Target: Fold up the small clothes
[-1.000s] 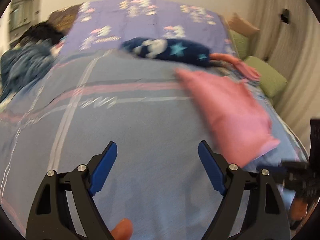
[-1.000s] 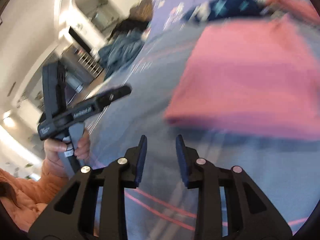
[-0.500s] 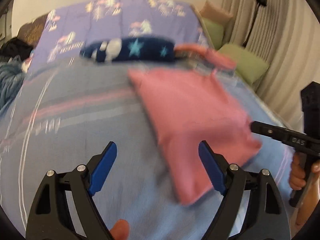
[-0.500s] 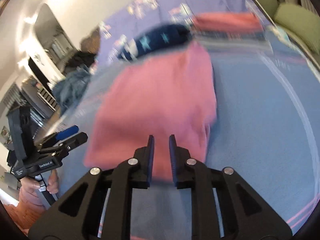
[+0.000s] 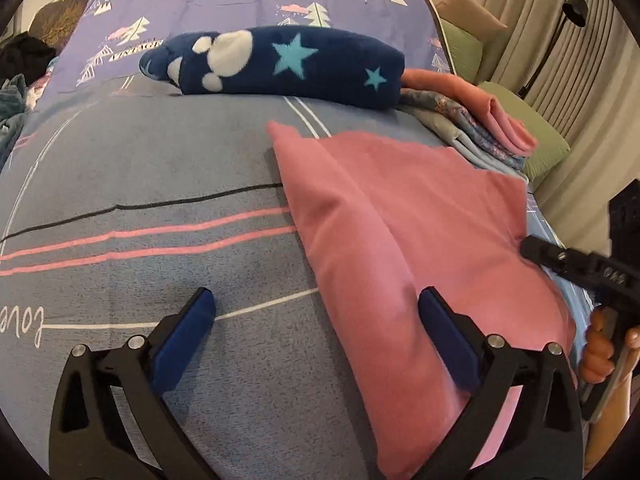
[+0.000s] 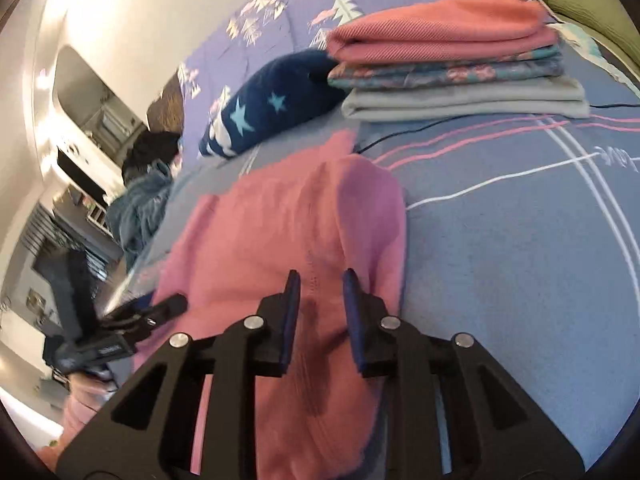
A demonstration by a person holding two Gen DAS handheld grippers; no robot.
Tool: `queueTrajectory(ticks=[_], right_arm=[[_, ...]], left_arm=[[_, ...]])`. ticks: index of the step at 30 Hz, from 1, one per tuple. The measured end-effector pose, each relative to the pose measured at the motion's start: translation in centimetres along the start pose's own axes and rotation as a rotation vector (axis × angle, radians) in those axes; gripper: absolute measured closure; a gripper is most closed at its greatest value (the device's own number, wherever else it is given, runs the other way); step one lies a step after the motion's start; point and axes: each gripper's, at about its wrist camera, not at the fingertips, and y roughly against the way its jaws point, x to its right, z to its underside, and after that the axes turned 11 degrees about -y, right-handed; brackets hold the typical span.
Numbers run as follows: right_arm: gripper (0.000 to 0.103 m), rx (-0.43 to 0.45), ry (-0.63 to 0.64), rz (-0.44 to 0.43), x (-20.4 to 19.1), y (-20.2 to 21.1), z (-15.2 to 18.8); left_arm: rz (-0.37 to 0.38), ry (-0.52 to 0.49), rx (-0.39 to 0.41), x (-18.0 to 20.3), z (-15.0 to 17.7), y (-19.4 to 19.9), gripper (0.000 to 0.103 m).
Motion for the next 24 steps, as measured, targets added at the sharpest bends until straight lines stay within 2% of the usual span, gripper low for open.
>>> queueTrajectory(ticks=[1,2,3,5,8,10,13,19,24], right_arm=[[0.064,0.028,0.013,-0.001,-0.3,1.0,-0.1],[0.042,0.057,0.032,0.001,-0.7,2.1,-0.2],[0.031,0.07,0.057,0.001,-0.9,3.1,-0.5],[0.03,0.024,0.071,-0.015,-0.4,3.3,-1.0],[0.029,-0.1,0.03,0.0,1.9,1.3,-1.3],[0.028,-0.139,0.012,0.001,2.7,0.1,-1.0],[0.027,-0.129,0.041,-0.045,2.7,0.1,-0.4],[0.026,-0.183,0.062,-0.158,2.9,0.1,-0.3],[0.026,-0.236,0.092,-0.2,1.9,-2.2,-1.8]], left_arm=[[0.012,-0.003,0.011,0.2,-0.1,0.3,0.002],[0.066,-0.005,0.035,0.4,-0.1,1.0,0.002],[0.106,-0.007,0.05,0.7,-0.1,1.4,0.002],[0.149,-0.015,0.066,0.9,-0.2,1.9,0.002],[0.124,-0.026,0.041,1.4,-0.4,1.0,0.002],[0.121,-0.01,0.012,1.0,-0.3,-0.2,0.002],[0.124,-0.003,0.011,0.8,-0.2,-0.5,0.001],[0.131,-0.018,-0.003,0.7,-0.9,-1.4,0.001],[0.166,-0.03,-0.008,0.5,-2.0,-2.4,0.001]])
